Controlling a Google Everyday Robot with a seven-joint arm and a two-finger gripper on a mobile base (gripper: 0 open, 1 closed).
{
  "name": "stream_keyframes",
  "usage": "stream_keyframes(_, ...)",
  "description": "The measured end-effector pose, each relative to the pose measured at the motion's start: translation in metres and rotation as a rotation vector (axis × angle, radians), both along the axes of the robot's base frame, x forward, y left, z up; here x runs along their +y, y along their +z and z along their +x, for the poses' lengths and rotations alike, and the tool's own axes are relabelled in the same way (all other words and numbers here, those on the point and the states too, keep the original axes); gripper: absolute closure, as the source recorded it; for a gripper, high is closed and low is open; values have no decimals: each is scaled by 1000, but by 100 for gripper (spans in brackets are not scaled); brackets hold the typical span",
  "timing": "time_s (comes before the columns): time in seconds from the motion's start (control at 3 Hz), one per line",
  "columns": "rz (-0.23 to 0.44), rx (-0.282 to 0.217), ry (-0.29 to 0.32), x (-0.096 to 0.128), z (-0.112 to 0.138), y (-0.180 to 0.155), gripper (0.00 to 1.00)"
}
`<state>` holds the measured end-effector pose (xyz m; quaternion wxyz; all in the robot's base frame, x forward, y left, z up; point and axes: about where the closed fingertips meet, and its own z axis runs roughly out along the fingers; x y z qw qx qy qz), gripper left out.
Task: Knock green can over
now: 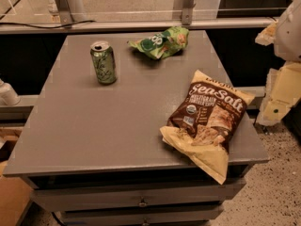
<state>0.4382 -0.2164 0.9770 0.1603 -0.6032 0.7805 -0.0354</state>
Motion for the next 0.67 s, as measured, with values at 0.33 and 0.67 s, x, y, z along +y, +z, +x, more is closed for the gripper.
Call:
stream_keyframes(0.33, 0, 0, 0, 0, 0, 0, 0)
stream_keyframes(0.67, 20, 5, 8, 0, 3, 0, 0)
